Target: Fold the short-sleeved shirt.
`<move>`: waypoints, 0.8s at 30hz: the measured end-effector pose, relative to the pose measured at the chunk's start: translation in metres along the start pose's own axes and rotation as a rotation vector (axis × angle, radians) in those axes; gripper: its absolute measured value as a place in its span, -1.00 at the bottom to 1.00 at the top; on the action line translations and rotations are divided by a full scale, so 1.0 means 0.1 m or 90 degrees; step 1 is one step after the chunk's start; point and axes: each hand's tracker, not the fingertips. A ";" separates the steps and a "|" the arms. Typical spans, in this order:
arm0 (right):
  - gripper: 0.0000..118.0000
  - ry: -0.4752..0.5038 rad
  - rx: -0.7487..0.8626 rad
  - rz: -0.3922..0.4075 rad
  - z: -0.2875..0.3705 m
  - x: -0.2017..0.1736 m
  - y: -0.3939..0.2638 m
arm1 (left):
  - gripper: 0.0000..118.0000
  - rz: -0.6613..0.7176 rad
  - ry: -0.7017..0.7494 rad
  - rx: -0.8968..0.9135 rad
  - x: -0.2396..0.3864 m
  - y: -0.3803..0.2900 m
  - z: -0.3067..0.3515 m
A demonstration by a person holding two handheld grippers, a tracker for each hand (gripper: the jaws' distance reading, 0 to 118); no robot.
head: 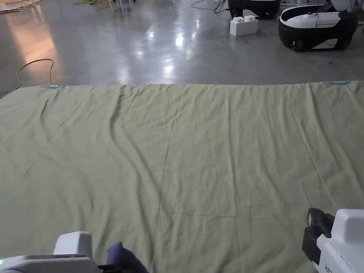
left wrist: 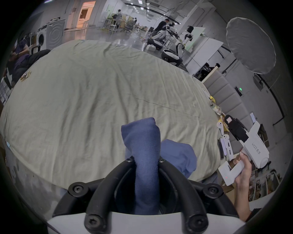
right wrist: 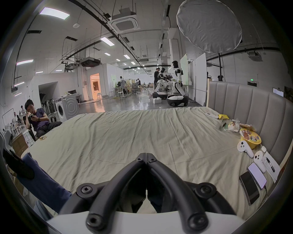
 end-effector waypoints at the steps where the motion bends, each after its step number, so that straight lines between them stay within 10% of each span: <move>1: -0.99 -0.001 -0.001 -0.001 0.00 0.01 0.00 | -0.71 -0.005 -0.003 0.000 0.07 0.00 -0.02; 24: -0.99 -0.023 -0.001 -0.016 0.10 0.17 -0.04 | -0.53 -0.007 -0.040 -0.119 1.30 -0.44 -1.48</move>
